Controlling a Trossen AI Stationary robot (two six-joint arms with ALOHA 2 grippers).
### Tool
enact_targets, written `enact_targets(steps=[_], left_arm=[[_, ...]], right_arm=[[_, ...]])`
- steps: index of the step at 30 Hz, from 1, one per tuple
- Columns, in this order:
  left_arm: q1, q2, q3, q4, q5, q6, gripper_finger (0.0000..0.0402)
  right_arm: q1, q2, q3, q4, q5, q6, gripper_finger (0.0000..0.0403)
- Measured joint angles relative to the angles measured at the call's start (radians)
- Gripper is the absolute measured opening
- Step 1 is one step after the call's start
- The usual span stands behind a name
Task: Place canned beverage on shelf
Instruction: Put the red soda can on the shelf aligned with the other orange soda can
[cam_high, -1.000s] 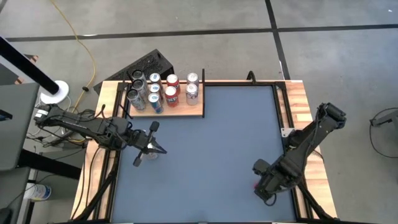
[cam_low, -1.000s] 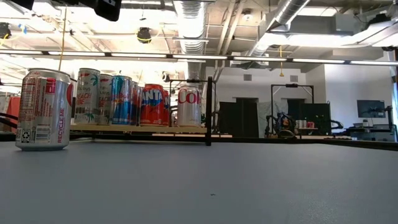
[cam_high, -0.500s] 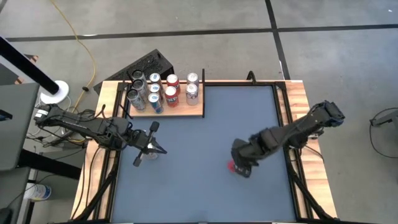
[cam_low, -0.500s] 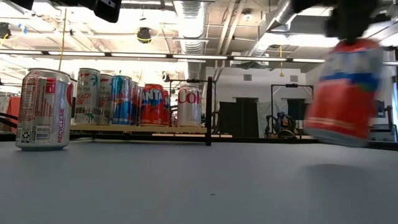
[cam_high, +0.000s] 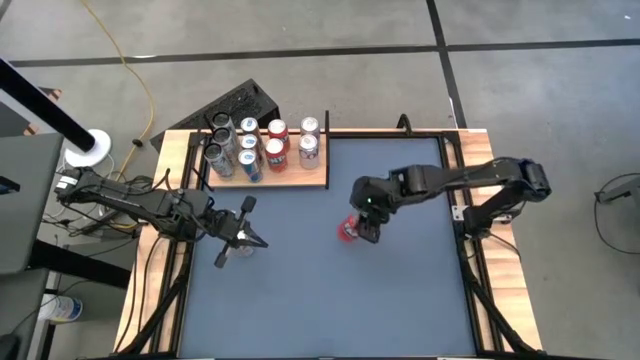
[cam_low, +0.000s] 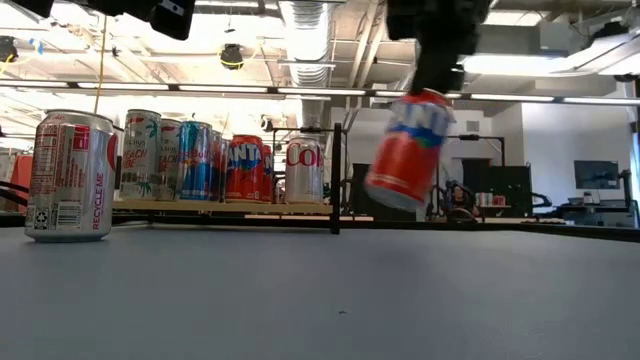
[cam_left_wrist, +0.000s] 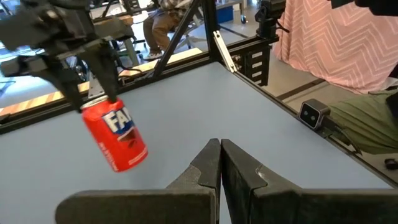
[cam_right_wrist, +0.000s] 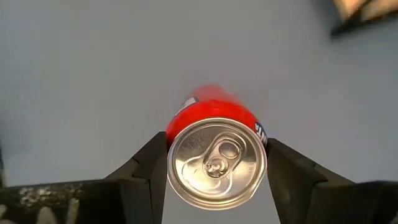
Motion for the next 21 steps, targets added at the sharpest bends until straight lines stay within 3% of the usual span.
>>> enact_targets(steps=[10, 21], left_arm=[[0.000, 0.000, 0.000, -0.037, -0.047, 0.001, 0.0000], [0.000, 0.000, 0.000, -0.043, -0.061, -0.008, 0.0000]], right_arm=[[-0.104, 0.042, 0.003, 0.098, -0.050, -0.157, 0.0207], [-0.057, 0.310, 0.209, 0.030, -0.028, -0.337, 0.0179]])
